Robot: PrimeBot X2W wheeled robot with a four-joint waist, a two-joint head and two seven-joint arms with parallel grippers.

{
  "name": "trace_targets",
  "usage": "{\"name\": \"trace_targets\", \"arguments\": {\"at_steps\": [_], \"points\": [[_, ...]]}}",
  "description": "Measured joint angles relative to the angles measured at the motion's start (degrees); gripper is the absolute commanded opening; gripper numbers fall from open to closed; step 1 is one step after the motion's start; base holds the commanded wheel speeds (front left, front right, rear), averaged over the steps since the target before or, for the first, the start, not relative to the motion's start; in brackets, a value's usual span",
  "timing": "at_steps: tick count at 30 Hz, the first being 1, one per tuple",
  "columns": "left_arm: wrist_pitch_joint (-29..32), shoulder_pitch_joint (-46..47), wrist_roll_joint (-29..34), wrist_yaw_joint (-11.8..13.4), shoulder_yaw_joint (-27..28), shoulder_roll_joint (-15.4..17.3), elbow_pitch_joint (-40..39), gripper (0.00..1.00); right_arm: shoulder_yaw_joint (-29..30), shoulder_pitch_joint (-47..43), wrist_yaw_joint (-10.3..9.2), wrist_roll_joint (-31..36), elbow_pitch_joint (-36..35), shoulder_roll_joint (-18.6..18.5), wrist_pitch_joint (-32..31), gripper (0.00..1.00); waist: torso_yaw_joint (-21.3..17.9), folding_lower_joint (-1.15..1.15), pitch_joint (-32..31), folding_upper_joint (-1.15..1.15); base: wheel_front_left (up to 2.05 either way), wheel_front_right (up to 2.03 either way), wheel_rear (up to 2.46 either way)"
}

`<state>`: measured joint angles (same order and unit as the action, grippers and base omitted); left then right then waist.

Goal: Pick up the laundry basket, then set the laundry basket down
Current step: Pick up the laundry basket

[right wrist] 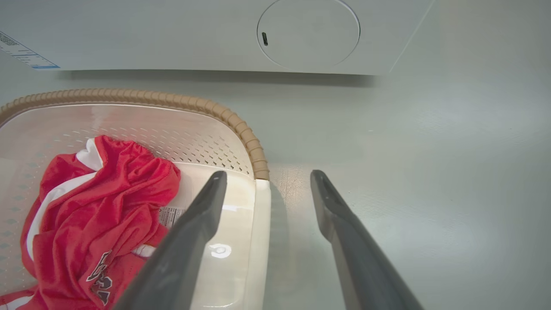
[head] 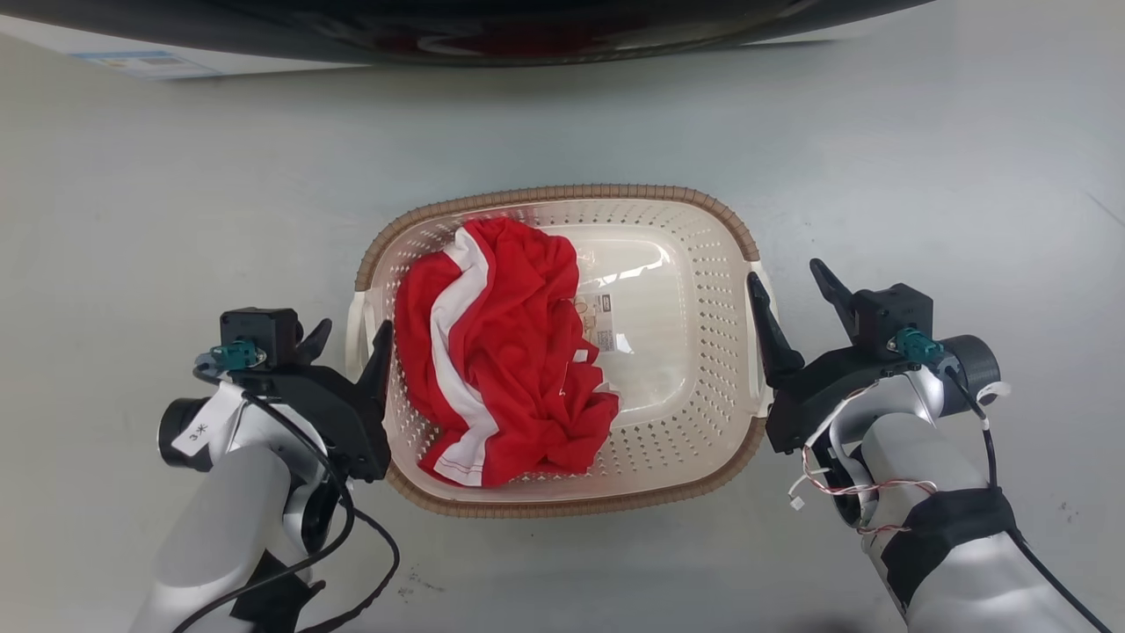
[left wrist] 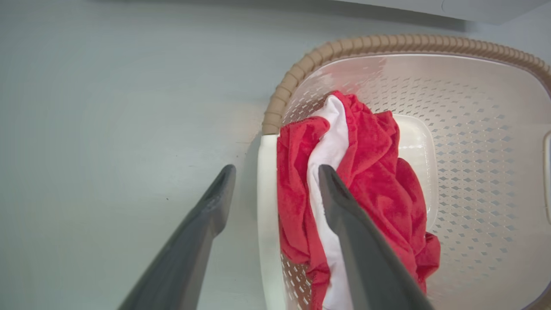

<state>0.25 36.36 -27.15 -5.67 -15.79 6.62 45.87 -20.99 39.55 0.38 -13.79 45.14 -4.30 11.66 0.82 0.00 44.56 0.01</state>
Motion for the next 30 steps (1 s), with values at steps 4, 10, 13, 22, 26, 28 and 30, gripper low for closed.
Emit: {"name": "trace_targets", "arguments": {"at_steps": [4, 10, 13, 22, 26, 28, 30], "points": [[0.0, 0.7, -0.1, -0.4, -0.3, 0.0, 2.6, 1.00, -0.3, 0.6, 0.16, -0.4, 2.0, 0.1, 0.0, 1.00, 0.0, 0.00, 1.2, 0.00, 0.00, 0.00, 0.00], [0.0, 1.6, -0.5, -0.9, -0.7, -0.1, 5.6, 1.00, -1.3, 2.1, 0.73, -0.7, 4.0, 0.3, -0.1, 1.00, 0.0, 0.00, 2.8, 0.00, 0.00, 0.00, 0.00], [-0.1, 3.1, -0.5, -1.0, -1.2, -0.6, 6.5, 1.00, -1.4, 2.6, 1.13, -1.0, 5.1, 0.3, -0.3, 1.00, 0.0, 0.00, 3.6, 0.00, 0.00, 0.00, 0.00], [-0.4, 6.0, -1.1, -1.4, -2.0, -1.4, 9.8, 0.00, -2.8, 5.0, 2.44, -1.8, 8.6, 0.4, -1.7, 0.00, 0.5, 0.00, 4.6, 0.00, 0.00, 0.00, 0.00], [-0.4, 7.1, -1.5, -1.5, -2.5, -2.0, 11.2, 0.00, -3.0, 5.9, 2.74, -3.1, 9.3, 0.6, -2.0, 0.00, 0.8, 0.00, 4.6, -0.01, 0.00, 0.00, 0.00], [-0.4, 7.3, -1.6, -1.5, -2.6, -2.1, 11.9, 0.00, -3.2, 6.0, 3.21, -3.9, 9.8, 0.6, -2.0, 0.00, 0.8, 0.00, 4.5, -0.01, 0.00, 0.00, 0.00], [-0.3, 7.6, -1.9, -1.5, -2.9, -2.3, 12.8, 0.00, -3.5, 6.3, 3.41, -3.9, 10.5, 0.6, -2.1, 0.00, 0.9, 0.00, 4.2, -0.01, 0.00, 0.00, 0.00]]}}
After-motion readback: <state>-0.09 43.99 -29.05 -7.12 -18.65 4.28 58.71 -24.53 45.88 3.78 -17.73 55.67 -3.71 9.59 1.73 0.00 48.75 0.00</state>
